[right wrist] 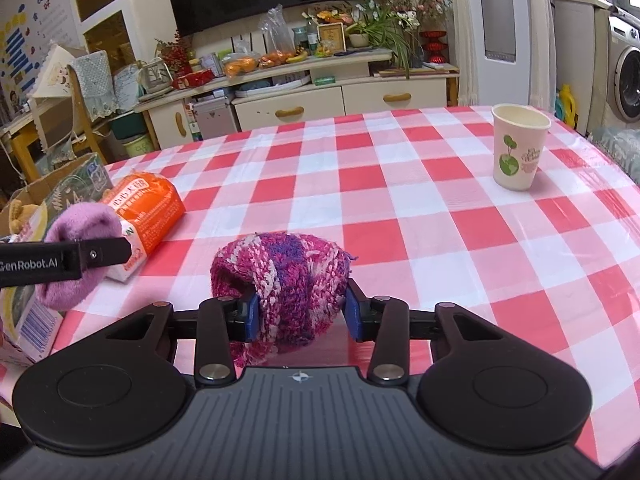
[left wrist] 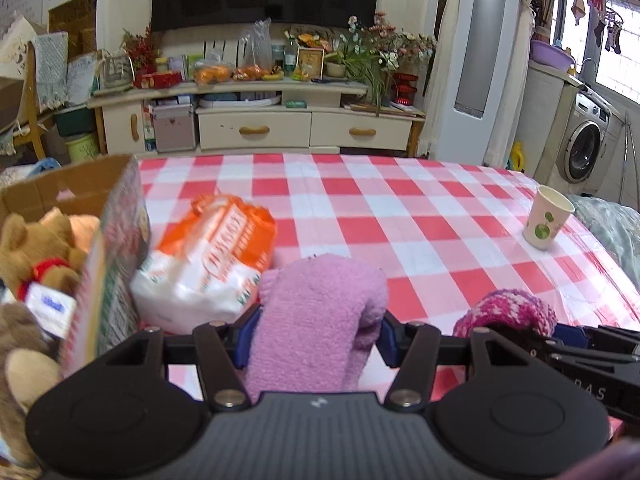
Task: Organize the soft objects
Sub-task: 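Carry the purple knitted ball and pink sock plush over the cardboard box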
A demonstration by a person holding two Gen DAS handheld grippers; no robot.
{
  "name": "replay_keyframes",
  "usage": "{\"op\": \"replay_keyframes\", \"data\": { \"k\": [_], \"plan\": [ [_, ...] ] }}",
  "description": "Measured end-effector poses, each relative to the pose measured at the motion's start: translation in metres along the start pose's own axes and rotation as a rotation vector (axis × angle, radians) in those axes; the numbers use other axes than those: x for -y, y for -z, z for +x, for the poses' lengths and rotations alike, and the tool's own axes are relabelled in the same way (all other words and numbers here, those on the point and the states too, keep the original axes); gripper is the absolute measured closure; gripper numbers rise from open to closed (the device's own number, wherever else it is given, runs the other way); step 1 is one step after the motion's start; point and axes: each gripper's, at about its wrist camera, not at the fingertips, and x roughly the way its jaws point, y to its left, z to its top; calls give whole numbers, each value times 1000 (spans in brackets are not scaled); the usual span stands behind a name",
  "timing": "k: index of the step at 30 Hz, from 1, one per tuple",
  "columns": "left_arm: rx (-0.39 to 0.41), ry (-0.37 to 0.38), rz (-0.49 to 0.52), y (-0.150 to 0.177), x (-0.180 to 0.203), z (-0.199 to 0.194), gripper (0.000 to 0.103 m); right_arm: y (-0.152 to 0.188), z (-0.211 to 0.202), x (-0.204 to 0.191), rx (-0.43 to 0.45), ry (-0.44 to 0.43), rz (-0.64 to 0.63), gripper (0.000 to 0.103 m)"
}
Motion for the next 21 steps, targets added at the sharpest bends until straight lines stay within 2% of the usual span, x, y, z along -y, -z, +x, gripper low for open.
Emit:
{"op": "replay_keyframes", "data": {
  "k": [21],
  "plan": [
    [144, -102, 18, -36, -33, -36, 46, -27, -12, -43, 55, -62, -35, 53]
  ]
}}
